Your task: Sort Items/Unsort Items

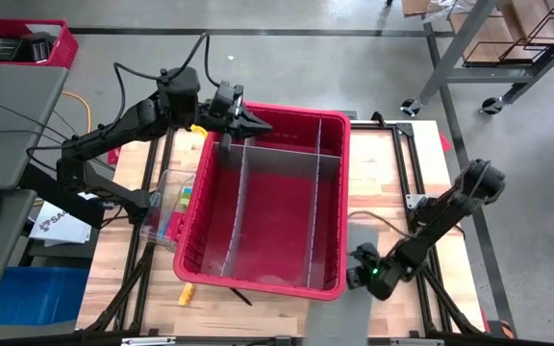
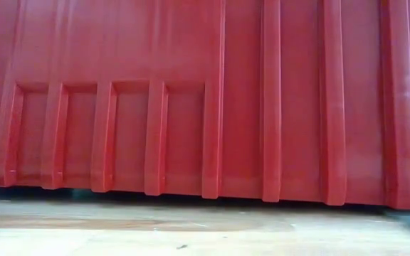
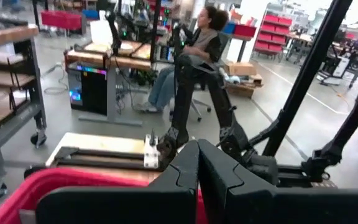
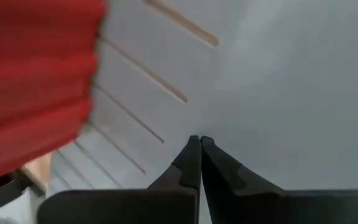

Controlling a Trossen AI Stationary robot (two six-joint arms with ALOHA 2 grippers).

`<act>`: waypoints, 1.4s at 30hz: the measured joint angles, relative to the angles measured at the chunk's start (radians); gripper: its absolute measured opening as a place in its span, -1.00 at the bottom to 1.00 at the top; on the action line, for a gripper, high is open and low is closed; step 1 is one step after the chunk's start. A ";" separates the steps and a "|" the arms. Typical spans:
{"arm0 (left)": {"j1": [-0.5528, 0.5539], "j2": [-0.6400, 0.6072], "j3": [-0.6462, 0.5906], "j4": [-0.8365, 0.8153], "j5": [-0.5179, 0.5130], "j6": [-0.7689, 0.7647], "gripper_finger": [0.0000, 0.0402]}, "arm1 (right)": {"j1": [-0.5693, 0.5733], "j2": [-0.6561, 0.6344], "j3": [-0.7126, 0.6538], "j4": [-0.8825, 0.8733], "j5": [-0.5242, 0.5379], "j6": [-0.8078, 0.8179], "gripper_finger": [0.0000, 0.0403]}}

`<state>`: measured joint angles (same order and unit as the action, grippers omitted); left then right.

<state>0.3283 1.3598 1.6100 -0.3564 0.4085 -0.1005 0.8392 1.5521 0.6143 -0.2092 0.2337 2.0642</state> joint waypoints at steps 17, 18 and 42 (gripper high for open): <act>0.000 -0.002 0.000 -0.042 0.000 0.038 -1.00 | 0.069 0.173 0.256 -0.151 -0.019 0.019 -1.00; 0.000 -0.002 0.000 -0.042 0.000 0.043 -1.00 | 0.065 0.173 0.260 -0.163 -0.018 0.022 -1.00; 0.000 -0.002 -0.001 -0.043 -0.035 0.053 -1.00 | 0.049 0.019 0.265 -0.482 -0.028 0.035 -1.00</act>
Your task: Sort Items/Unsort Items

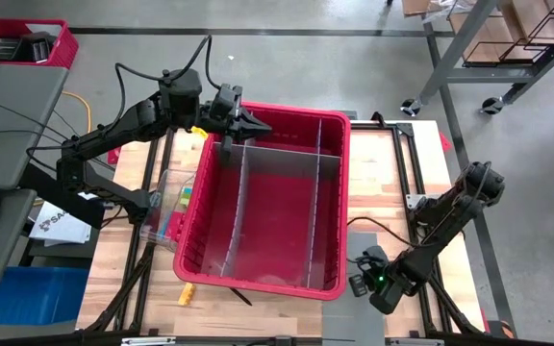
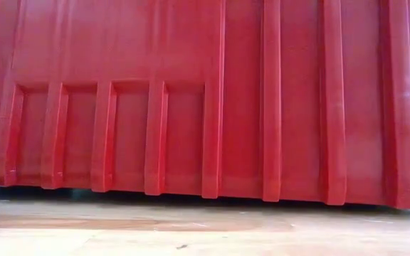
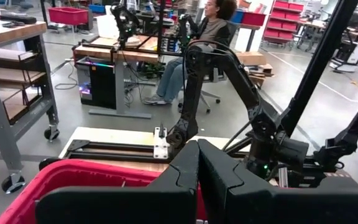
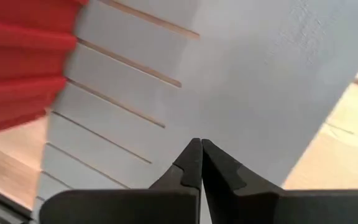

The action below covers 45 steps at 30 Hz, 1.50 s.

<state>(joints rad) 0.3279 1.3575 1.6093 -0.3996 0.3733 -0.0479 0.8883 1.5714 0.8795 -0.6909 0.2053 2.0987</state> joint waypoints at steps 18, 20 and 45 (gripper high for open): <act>0.000 0.000 0.000 -0.065 0.001 0.009 -1.00 | 0.187 0.045 0.216 0.138 -0.036 -0.026 -0.40; 0.000 0.000 0.000 -0.102 0.002 0.008 -1.00 | 0.209 0.110 0.276 0.209 -0.081 -0.026 -0.24; -0.038 0.004 0.000 -0.188 0.002 -0.003 -1.00 | 0.211 0.543 0.659 0.021 -0.473 0.074 0.04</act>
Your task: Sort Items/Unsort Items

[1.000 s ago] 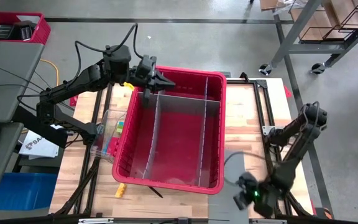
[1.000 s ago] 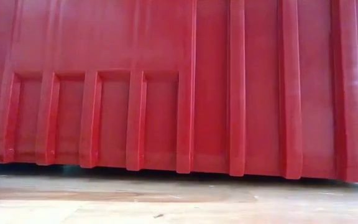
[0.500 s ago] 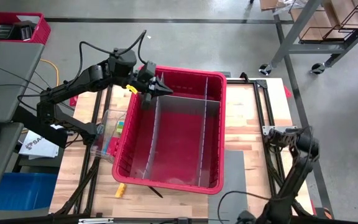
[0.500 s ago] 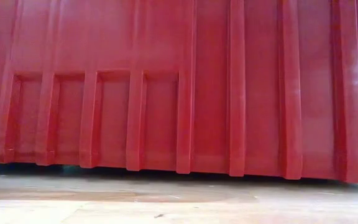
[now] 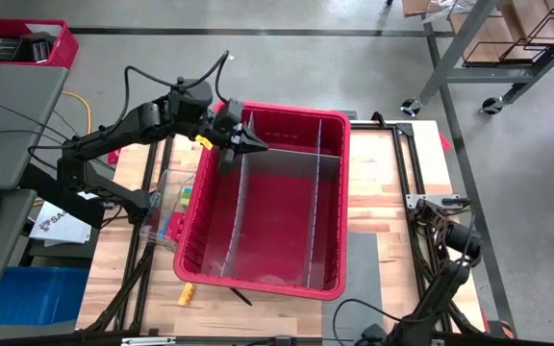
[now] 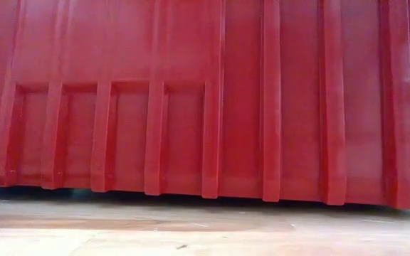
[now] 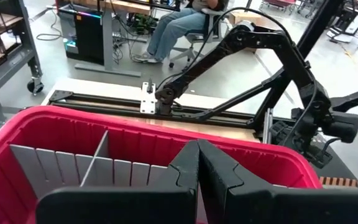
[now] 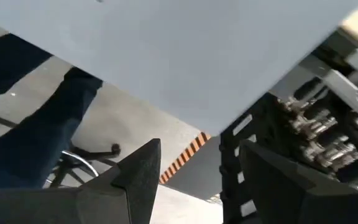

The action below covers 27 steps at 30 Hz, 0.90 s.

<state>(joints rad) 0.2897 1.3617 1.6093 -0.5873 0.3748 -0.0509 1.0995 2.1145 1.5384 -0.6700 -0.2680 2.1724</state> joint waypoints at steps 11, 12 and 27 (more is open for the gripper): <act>-0.016 0.000 0.000 -0.013 0.002 0.000 -1.00 | -0.002 0.073 0.000 0.099 0.002 0.006 0.04; -0.017 0.000 0.000 -0.025 0.002 0.000 -1.00 | -0.003 0.075 0.000 0.095 0.013 0.004 0.04; -0.185 -0.001 0.000 -0.527 -0.007 0.069 -1.00 | -0.027 0.076 0.000 0.110 0.112 0.000 0.04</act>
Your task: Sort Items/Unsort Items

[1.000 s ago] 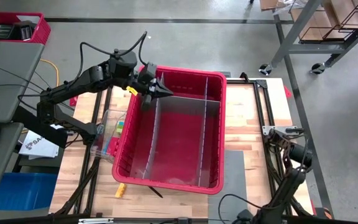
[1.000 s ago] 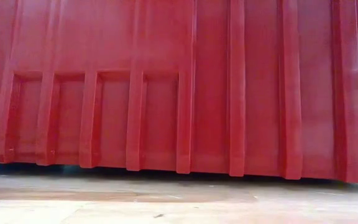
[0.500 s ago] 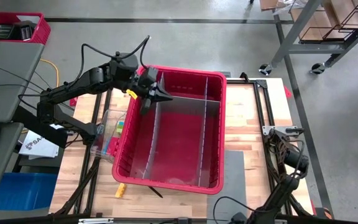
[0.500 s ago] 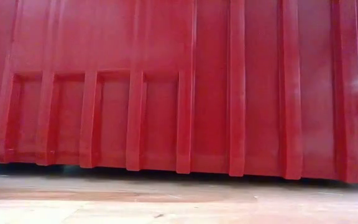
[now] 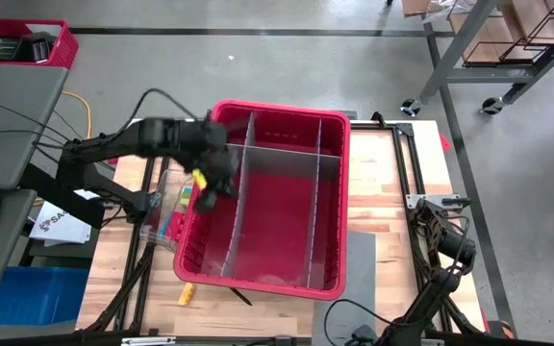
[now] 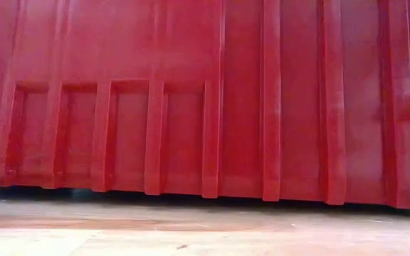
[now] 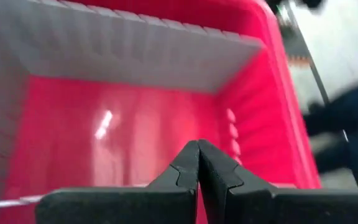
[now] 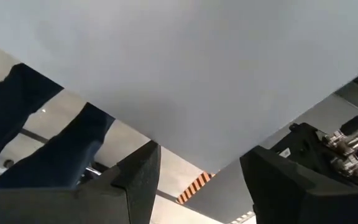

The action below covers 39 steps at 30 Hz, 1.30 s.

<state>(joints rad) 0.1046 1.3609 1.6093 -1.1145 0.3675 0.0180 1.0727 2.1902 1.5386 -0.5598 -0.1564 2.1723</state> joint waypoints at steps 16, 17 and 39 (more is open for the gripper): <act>-0.767 0.040 0.001 -0.025 -0.477 -0.311 -1.00 | 0.020 -0.002 -0.001 0.097 0.058 -0.026 0.04; -0.809 0.058 0.001 -0.025 -0.517 -0.292 -1.00 | 0.022 -0.002 -0.001 0.105 0.072 -0.026 0.04; -0.878 0.700 0.001 0.862 -0.634 0.246 -1.00 | 0.012 -0.004 -0.001 0.147 0.258 -0.045 0.04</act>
<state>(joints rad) -0.7738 2.0613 1.6100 -0.2527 -0.2665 0.2638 1.0851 2.1864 1.5375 -0.4126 0.1015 2.1274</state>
